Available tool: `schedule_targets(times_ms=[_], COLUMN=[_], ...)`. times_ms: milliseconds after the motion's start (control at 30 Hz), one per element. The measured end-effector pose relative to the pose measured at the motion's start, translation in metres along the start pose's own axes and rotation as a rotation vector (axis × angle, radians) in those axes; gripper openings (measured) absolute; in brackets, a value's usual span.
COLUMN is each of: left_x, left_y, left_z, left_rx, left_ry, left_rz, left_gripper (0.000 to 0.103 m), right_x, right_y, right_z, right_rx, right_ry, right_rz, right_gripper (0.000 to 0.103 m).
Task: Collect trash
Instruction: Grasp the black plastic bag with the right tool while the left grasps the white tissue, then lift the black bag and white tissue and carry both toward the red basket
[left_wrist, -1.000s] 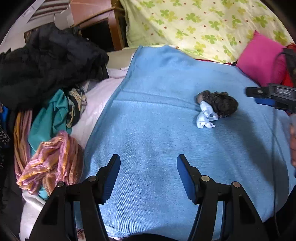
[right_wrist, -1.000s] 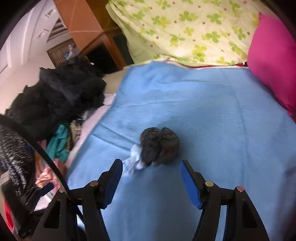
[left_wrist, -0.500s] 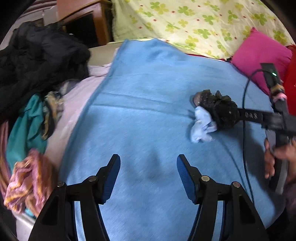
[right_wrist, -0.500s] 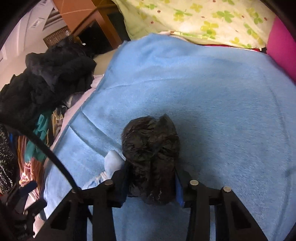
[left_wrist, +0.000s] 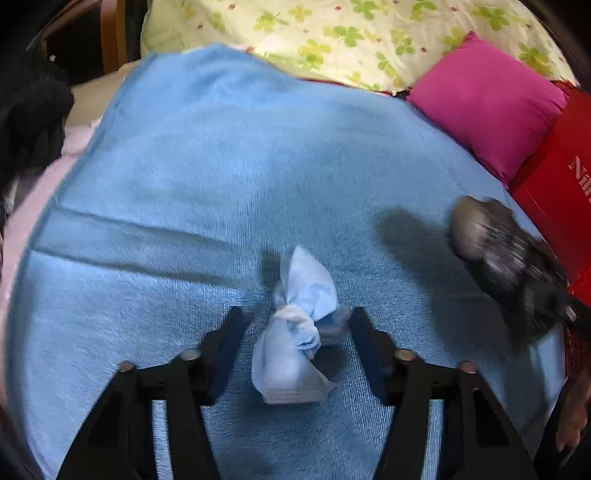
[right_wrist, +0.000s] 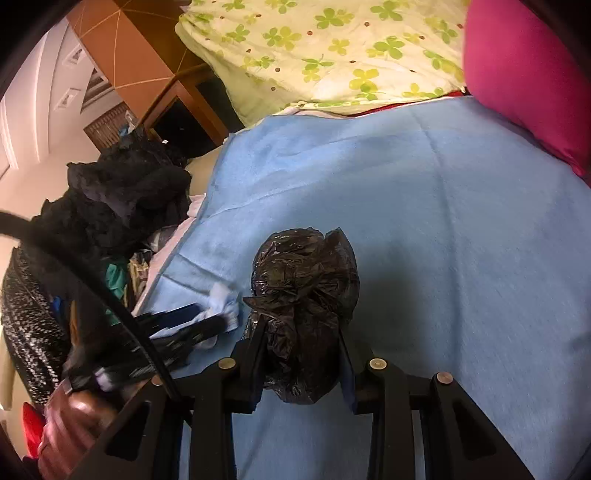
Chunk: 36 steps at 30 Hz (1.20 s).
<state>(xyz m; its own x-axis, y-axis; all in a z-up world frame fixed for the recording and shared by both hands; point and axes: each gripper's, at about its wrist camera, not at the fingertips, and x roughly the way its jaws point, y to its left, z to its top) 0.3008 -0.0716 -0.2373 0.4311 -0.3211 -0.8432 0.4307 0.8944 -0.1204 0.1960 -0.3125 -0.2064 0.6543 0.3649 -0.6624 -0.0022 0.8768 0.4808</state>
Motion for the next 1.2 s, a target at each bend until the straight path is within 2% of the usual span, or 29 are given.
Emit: schedule_targets(times_ms=[67, 100, 133, 267, 500, 700, 1000, 1200], left_x=[-0.004, -0.009, -0.014, -0.051, -0.140, -0.200, -0.254, -0.277], left_y=[-0.002, -0.002, -0.002, -0.018, -0.057, -0.096, -0.136, -0.162], left_z=[0.000, 0.000, -0.001, -0.006, -0.019, -0.034, -0.046, -0.057], left_rx=[-0.008, -0.030, -0.047, -0.034, 0.011, 0.060, 0.146, 0.201], left_ry=[-0.002, -0.005, -0.008, -0.061, -0.215, -0.320, -0.435, -0.477], left_rz=[0.008, 0.002, -0.001, 0.090, 0.149, 0.174, 0.200, 0.200], left_gripper=[0.035, 0.026, 0.024, 0.024, 0.024, 0.025, 0.025, 0.025], right_x=[-0.010, -0.014, -0.018, -0.036, -0.092, -0.148, -0.225, -0.263], right_y=[-0.001, -0.001, 0.000, 0.011, 0.046, 0.066, 0.077, 0.080], right_z=[-0.008, -0.012, -0.016, -0.026, -0.030, -0.035, -0.055, -0.066], right_rx=[0.008, 0.012, 0.016, -0.003, -0.062, -0.091, -0.126, -0.142], right_ry=[-0.001, -0.001, -0.001, -0.021, -0.118, -0.214, -0.337, -0.405], right_rz=[0.000, 0.002, 0.005, 0.012, 0.052, 0.073, 0.058, 0.038], right_gripper=[0.035, 0.035, 0.035, 0.035, 0.035, 0.035, 0.035, 0.035])
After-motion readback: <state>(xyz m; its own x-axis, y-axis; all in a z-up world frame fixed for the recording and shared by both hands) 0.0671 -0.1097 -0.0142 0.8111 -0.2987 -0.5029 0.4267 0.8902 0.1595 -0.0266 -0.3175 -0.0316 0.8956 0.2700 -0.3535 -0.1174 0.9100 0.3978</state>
